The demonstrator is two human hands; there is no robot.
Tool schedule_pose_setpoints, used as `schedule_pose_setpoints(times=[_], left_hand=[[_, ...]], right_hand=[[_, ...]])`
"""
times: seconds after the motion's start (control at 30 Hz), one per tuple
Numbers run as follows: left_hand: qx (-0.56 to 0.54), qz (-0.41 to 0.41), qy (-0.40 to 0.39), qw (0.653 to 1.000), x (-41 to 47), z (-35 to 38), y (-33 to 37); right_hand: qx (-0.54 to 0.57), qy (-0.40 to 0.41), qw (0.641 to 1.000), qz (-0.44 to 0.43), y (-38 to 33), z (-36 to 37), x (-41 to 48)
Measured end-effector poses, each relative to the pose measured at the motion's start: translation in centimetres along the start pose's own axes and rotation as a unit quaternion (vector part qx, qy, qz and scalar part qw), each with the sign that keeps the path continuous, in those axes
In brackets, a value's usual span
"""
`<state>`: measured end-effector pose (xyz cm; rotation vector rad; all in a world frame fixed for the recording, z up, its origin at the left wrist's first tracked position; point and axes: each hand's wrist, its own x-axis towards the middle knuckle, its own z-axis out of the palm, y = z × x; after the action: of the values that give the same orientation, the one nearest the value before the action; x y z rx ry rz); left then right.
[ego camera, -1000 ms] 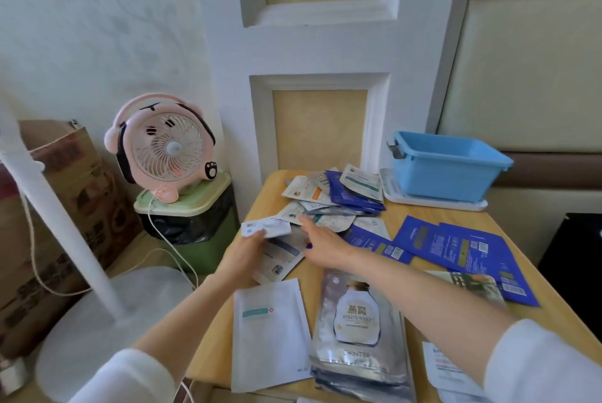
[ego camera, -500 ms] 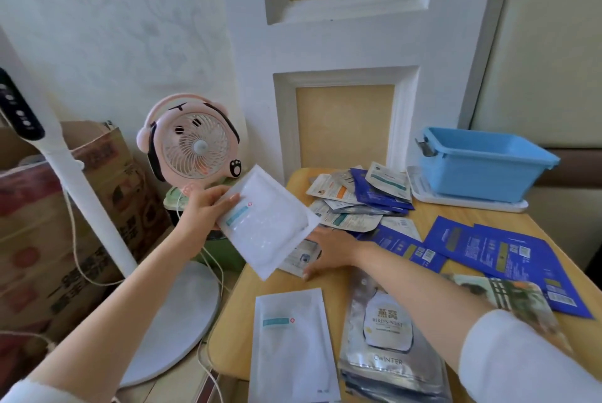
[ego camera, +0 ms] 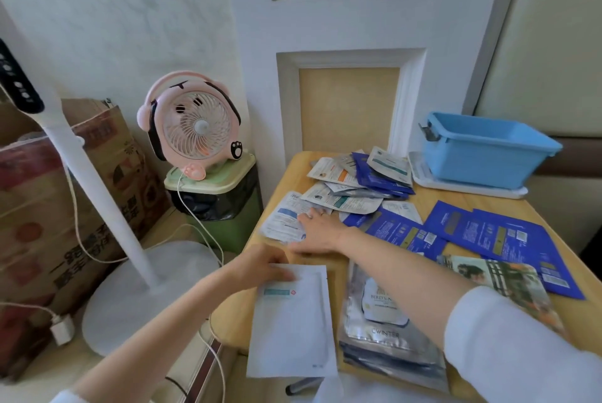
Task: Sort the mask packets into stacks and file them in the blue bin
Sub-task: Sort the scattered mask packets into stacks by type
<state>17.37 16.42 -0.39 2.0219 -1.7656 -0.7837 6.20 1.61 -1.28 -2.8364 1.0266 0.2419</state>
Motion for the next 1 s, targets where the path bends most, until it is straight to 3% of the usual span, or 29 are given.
schedule_pose_setpoints(times=[0.07, 0.23, 0.47, 0.57, 0.63, 0.67, 0.73, 0.8, 0.83, 0.9, 1.0], left_hand=[[0.087, -0.006, 0.029, 0.996, -0.3, -0.1, 0.3], [0.227, -0.057, -0.021, 0.972, -0.6, 0.4, 0.9], [0.151, -0.064, -0.001, 0.987, 0.9, 0.9, 0.9], [0.158, -0.070, -0.014, 0.985, 1.1, 0.9, 1.2], [0.189, -0.073, -0.033, 0.979, 1.1, 0.8, 1.6], [0.214, -0.070, -0.043, 0.973, 1.1, 0.7, 1.7], [0.262, -0.056, -0.056, 0.962, 1.1, 0.4, 2.1], [0.284, -0.035, -0.057, 0.957, 1.4, 0.2, 2.5], [0.285, -0.024, -0.053, 0.957, 1.7, 0.1, 2.7], [0.286, -0.007, -0.050, 0.957, 2.3, -0.3, 3.0], [0.286, 0.005, -0.047, 0.957, 3.0, -0.5, 2.7]], right_hand=[[-0.018, 0.012, 1.000, -0.015, -0.5, -0.1, -0.5], [-0.067, -0.015, 0.995, -0.066, -1.1, -0.9, -1.8], [-0.112, -0.075, 0.985, -0.104, -0.2, -1.9, -2.1], [-0.051, 0.017, 0.994, -0.098, 0.2, -2.8, -2.7], [0.086, 0.137, 0.986, -0.049, 0.8, -3.9, -2.7], [0.174, 0.201, 0.964, -0.017, 1.2, -4.8, -2.7], [0.400, 0.275, 0.874, 0.020, 2.1, -7.6, -3.4], [0.612, 0.243, 0.753, -0.007, 3.2, -10.2, -4.7], [0.664, 0.223, 0.713, -0.027, 3.8, -11.1, -5.5], [0.694, 0.195, 0.692, -0.045, 5.1, -12.1, -6.8], [0.692, 0.166, 0.700, -0.052, 6.6, -11.8, -7.5]])
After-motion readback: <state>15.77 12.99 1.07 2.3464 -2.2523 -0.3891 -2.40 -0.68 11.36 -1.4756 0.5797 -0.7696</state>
